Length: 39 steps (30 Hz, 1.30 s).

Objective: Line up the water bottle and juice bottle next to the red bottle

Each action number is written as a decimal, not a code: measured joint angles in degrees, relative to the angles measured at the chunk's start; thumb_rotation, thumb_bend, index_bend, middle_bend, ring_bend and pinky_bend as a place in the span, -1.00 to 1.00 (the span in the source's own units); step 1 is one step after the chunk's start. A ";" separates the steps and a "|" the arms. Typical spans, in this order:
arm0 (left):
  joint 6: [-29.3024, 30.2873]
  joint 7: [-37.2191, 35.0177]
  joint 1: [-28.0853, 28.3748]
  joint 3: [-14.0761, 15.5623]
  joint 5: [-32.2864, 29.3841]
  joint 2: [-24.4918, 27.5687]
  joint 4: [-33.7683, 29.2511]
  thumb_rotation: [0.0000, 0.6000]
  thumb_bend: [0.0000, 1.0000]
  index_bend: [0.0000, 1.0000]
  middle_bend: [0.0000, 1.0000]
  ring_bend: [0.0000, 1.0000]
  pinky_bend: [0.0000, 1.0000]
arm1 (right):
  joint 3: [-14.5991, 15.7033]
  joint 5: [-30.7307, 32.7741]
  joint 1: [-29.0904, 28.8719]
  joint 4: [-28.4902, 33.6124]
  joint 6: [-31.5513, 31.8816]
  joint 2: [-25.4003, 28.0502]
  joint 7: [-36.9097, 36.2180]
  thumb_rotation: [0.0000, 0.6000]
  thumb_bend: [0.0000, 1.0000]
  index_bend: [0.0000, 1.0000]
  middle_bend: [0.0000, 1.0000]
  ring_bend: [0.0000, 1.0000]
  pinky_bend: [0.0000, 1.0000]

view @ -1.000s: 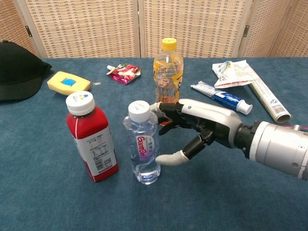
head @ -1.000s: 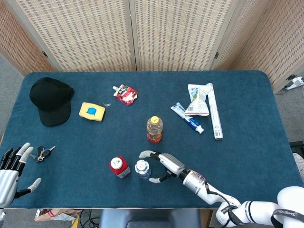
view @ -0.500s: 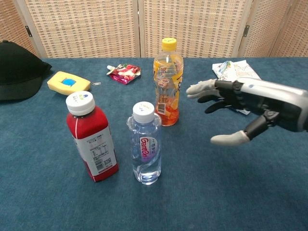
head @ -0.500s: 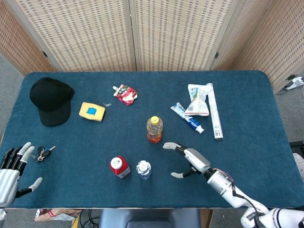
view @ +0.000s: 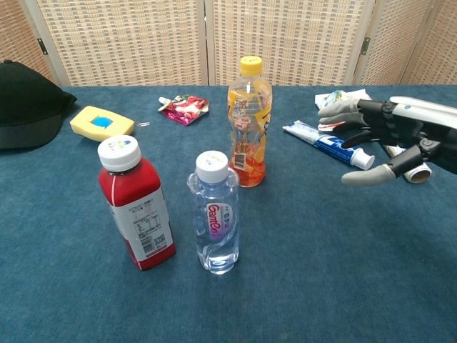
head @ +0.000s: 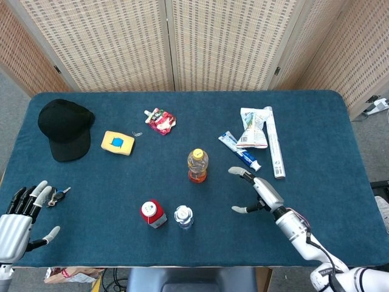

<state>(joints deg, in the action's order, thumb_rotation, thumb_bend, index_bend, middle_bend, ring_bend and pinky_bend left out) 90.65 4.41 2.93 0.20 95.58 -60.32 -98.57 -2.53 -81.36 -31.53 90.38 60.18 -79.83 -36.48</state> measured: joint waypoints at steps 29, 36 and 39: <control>0.27 -0.38 -0.88 0.17 -1.43 0.53 0.35 1.00 -0.63 -0.90 -0.92 -0.96 -0.98 | -13.73 11.09 -10.46 -15.85 -10.68 -19.48 2.99 1.00 -0.87 -0.67 -0.64 -0.83 -0.66; 0.11 -0.81 -0.82 0.23 -1.32 0.46 0.61 1.00 -0.63 -0.90 -0.92 -0.96 -0.98 | -15.38 11.69 -11.32 -18.21 -10.37 -21.38 3.64 1.00 -0.87 -0.67 -0.64 -0.83 -0.66; 0.13 -0.86 -0.88 0.26 -1.37 0.48 0.62 1.00 -0.63 -0.90 -0.92 -0.96 -0.98 | -16.17 12.37 -12.13 -19.47 -11.00 -22.23 4.09 1.00 -0.86 -0.67 -0.63 -0.83 -0.66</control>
<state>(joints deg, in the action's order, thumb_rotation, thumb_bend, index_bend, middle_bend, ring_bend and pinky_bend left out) 90.78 3.55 2.04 0.47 94.21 -59.84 -97.95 -18.70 -68.99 -43.66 70.90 49.18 -102.06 -32.39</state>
